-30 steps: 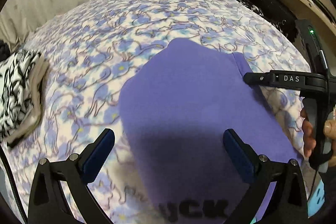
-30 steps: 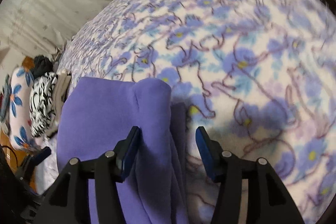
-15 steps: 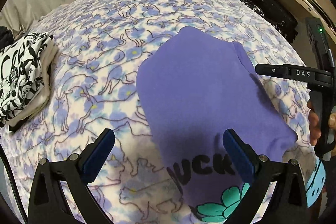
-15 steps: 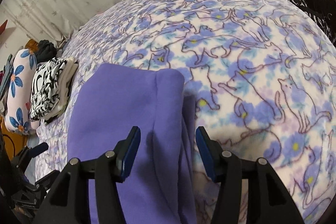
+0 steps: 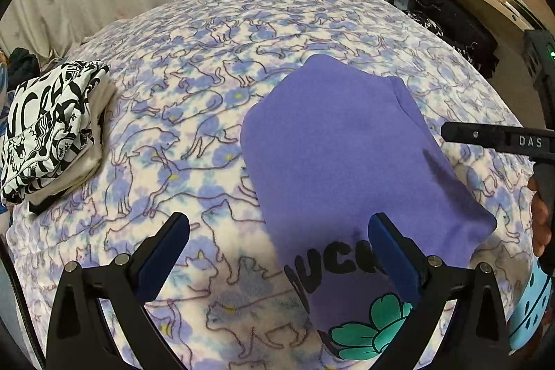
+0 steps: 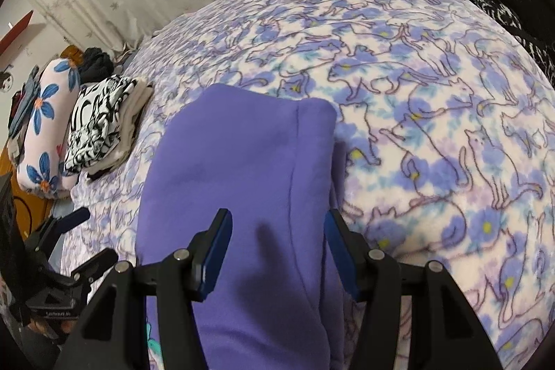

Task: Fold large clothes

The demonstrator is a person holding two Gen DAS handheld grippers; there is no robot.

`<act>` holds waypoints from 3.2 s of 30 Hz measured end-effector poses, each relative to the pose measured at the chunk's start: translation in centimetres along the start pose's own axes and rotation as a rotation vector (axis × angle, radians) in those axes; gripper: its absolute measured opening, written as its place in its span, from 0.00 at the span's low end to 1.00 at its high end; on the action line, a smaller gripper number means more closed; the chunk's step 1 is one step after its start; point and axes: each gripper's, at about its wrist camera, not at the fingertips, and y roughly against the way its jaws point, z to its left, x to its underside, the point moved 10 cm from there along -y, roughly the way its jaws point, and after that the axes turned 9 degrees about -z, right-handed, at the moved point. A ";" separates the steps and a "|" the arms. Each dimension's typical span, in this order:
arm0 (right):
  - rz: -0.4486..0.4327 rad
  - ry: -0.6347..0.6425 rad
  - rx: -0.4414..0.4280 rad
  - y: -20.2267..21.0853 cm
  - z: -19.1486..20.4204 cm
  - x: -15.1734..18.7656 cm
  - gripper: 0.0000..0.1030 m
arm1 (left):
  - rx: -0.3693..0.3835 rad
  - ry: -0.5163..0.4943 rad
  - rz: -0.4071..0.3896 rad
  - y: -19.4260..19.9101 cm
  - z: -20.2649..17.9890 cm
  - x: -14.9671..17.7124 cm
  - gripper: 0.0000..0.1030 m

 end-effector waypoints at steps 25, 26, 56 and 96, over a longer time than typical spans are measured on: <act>0.162 -0.072 -0.153 -5.5 -2.7 4.7 0.97 | 0.349 0.394 0.114 -8.1 -2.4 3.6 1.00; 0.173 -0.076 -0.158 -5.8 -2.9 5.0 0.97 | 0.356 0.396 0.111 -8.4 -2.6 3.7 1.00; 0.150 -0.113 -0.353 -4.4 1.2 5.1 0.43 | 0.341 0.297 0.063 -6.4 -3.1 2.5 0.89; 0.020 -0.157 -0.643 -33.3 47.7 -16.0 0.43 | -0.077 0.264 -0.074 -6.9 58.3 -13.8 0.97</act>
